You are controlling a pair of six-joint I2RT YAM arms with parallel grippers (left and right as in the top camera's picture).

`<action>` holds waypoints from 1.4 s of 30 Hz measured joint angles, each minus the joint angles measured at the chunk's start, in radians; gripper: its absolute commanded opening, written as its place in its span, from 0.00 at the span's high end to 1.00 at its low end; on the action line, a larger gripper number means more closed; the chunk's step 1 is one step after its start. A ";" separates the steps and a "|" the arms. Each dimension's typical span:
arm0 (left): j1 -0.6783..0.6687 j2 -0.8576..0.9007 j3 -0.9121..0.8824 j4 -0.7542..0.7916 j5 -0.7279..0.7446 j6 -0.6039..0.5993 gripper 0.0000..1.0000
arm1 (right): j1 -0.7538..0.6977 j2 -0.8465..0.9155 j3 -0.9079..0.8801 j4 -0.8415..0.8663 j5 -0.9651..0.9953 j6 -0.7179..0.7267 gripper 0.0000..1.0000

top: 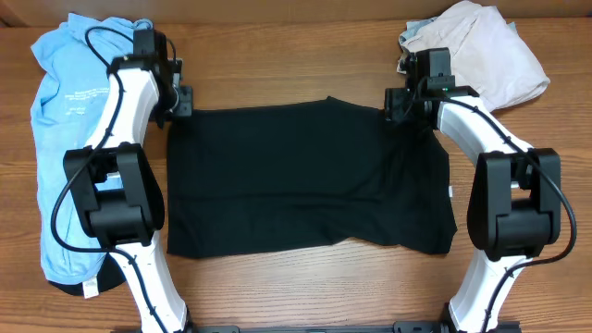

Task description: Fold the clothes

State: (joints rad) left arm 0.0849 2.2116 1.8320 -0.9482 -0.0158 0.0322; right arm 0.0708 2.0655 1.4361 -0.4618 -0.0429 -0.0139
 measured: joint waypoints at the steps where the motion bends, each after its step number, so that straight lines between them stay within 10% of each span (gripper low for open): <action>1: 0.000 0.000 0.038 -0.033 0.000 -0.001 0.96 | -0.010 0.009 0.000 -0.002 0.000 0.001 0.31; 11: -0.010 0.000 0.165 -0.137 0.000 -0.003 0.96 | -0.065 0.022 0.000 -0.013 -0.022 0.004 0.42; 19: -0.040 0.000 0.165 -0.137 -0.003 -0.003 0.96 | -0.063 0.023 -0.006 -0.039 -0.090 0.014 0.96; 33: -0.048 0.000 0.256 -0.400 -0.045 -0.068 0.96 | -0.055 -0.091 0.191 -0.598 -0.224 0.042 0.96; 42: -0.048 0.000 0.268 -0.402 -0.079 -0.109 0.96 | 0.224 -0.232 0.010 -0.821 -0.232 0.103 0.96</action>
State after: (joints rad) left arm 0.0368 2.2120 2.1002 -1.3499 -0.0948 -0.0769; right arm 0.2951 1.8336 1.4460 -1.2831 -0.2752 0.0891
